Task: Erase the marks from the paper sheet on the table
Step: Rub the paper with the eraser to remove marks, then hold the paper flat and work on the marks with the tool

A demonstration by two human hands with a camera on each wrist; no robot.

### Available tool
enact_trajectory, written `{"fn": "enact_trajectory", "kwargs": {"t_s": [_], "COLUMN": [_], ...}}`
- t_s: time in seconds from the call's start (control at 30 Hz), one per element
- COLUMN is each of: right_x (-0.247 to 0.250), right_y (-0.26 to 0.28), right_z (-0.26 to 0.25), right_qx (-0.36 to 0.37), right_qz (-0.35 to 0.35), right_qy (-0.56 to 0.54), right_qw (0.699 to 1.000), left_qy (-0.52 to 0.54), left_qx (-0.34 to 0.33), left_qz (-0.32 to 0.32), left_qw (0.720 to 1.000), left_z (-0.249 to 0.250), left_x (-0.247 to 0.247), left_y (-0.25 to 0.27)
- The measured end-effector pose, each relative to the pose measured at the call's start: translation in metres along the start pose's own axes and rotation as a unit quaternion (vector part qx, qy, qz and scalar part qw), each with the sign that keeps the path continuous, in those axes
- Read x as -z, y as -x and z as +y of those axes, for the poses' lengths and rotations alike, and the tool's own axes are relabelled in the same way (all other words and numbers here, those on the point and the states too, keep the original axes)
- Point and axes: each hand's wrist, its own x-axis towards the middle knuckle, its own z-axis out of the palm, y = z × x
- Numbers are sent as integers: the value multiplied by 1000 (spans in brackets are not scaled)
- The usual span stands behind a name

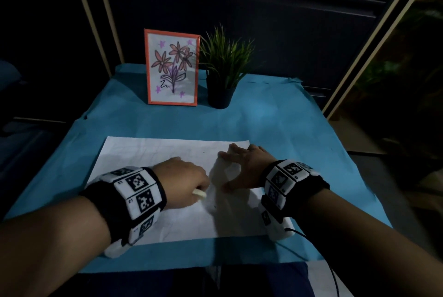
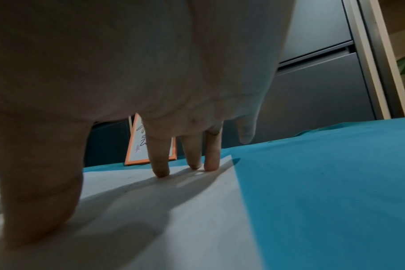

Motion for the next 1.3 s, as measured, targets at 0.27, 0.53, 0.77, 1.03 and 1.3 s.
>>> {"fn": "enact_trajectory", "kwargs": {"t_s": [0.27,0.53,0.77,1.03,1.3], "right_x": [0,25,31,27,23], "right_y": [7,9,-13,-29,-45], "right_z": [5,-6,-27,-10,-35], "right_qx": [23,27,54,-85,-51], "right_qz": [46,165,178,123,152], "right_qy": [-65,-89,-207,-224,-225], "right_qw": [997,982,961,963,961], "left_qy": [83,220,274,200,154], "left_qx": [75,85,71,119,135], "left_qz": [91,190,214,85,28], "left_qw": [990,953,935,969,978], "left_z": [-35,-40,-34,-65,-63], "left_x": [12,21,28,11,8], "left_y": [-1,-18,-27,-28,-29]}}
